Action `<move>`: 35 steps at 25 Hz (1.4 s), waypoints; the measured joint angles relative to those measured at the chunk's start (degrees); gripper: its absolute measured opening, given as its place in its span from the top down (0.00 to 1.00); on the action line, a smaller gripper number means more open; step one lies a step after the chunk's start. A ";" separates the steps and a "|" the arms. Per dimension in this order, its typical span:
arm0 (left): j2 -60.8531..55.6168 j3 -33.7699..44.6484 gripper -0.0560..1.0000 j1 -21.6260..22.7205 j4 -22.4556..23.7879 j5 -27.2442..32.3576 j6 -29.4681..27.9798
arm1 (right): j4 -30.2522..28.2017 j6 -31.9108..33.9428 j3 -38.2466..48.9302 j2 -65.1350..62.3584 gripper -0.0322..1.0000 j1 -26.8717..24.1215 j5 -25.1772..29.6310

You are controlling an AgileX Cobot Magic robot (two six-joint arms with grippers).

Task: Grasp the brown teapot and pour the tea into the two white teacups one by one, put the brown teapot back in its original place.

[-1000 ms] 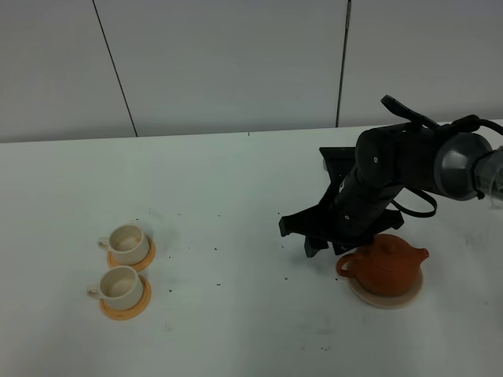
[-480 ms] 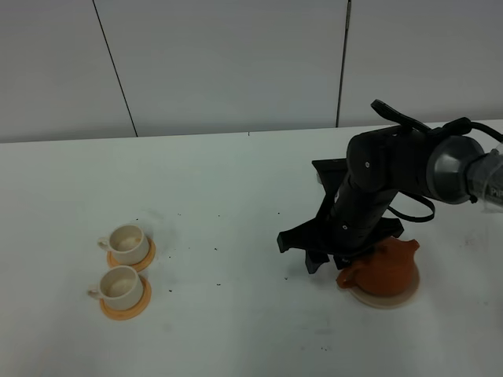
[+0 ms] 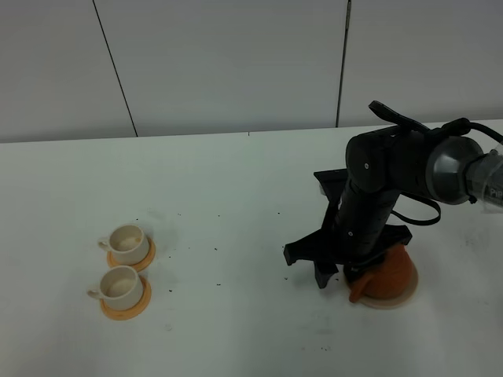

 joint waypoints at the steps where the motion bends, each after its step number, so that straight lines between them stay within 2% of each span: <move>1: 0.00 0.00 0.53 0.00 0.00 0.00 0.00 | -0.16 -0.05 0.00 0.00 0.58 0.00 0.37; 12: 0.00 0.00 0.53 0.00 0.00 0.00 0.06 | -1.43 -0.11 -0.10 0.00 0.58 0.11 4.17; 35: 0.00 0.00 0.54 0.00 0.00 0.00 0.06 | -8.20 -0.11 -0.10 0.00 0.58 0.21 14.47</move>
